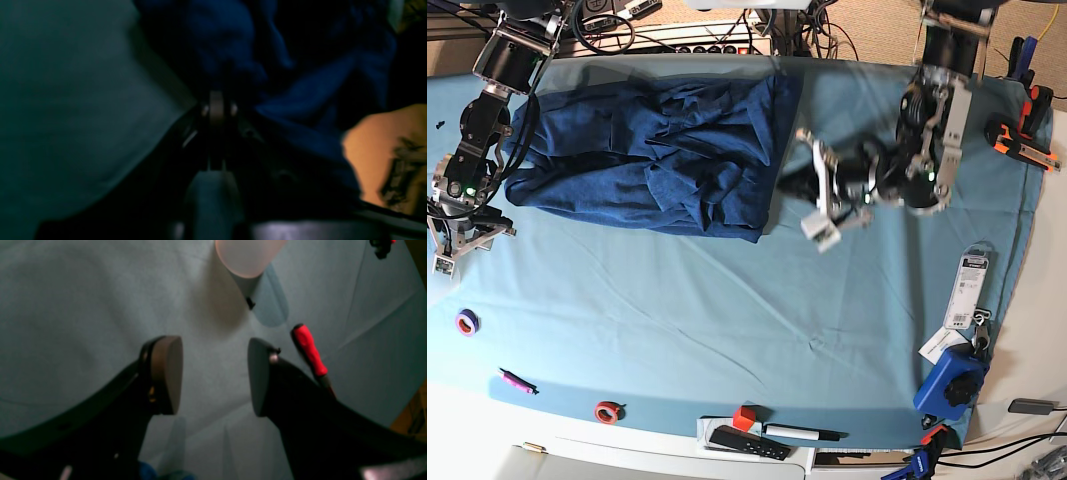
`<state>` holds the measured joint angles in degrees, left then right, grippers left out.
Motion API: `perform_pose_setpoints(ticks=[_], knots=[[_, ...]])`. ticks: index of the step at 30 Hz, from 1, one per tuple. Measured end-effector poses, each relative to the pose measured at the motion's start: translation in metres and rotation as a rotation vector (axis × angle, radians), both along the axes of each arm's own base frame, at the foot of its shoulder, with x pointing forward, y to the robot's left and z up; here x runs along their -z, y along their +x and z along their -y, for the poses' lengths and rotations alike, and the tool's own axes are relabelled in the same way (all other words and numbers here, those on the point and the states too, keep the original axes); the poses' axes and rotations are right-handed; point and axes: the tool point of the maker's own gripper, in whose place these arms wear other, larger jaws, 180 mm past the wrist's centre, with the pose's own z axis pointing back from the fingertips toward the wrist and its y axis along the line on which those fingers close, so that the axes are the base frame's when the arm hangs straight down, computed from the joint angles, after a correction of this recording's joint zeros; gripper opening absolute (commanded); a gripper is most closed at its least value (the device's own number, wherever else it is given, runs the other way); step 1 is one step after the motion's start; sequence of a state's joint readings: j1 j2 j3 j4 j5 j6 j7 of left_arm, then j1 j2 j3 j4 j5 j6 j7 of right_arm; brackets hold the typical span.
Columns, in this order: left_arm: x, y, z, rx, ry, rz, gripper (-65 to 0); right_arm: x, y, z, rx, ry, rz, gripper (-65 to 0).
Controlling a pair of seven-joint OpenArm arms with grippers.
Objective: Layout the t-shirt on the table in an organized manner, then fold the t-shirt properly
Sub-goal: 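Release the fabric and lift the left gripper off the shirt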
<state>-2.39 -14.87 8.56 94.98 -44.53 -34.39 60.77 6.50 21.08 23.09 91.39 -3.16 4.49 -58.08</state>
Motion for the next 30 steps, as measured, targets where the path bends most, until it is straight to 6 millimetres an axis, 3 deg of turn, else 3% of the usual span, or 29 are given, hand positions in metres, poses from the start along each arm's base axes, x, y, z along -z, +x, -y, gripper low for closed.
perform_pose_setpoints(ticks=[2, 3, 14, 21, 30], knots=[[0.001, -0.007, 0.002, 0.009, -0.021, -0.028, -43.8, 0.000, 0.000, 0.000, 0.000, 0.000, 0.000, -34.0], [0.001, -0.009, 0.002, 0.011, -0.020, -0.036, -40.4, 0.000, 0.000, 0.000, 0.000, 0.000, 0.000, -34.0], [-0.003, -0.010, 0.014, 0.015, -0.063, -0.050, -40.1, 0.000, 0.000, 0.000, 0.000, 0.000, 0.000, -34.0], [0.002, -0.001, 0.021, -0.034, -0.046, -0.029, -38.3, 0.000, 0.000, 0.000, 0.000, 0.000, 0.000, -34.0], [-0.005, -0.007, 0.029, -0.017, -0.100, -0.064, -38.4, 0.000, 0.000, 0.000, 0.000, 0.000, 0.000, -34.0]])
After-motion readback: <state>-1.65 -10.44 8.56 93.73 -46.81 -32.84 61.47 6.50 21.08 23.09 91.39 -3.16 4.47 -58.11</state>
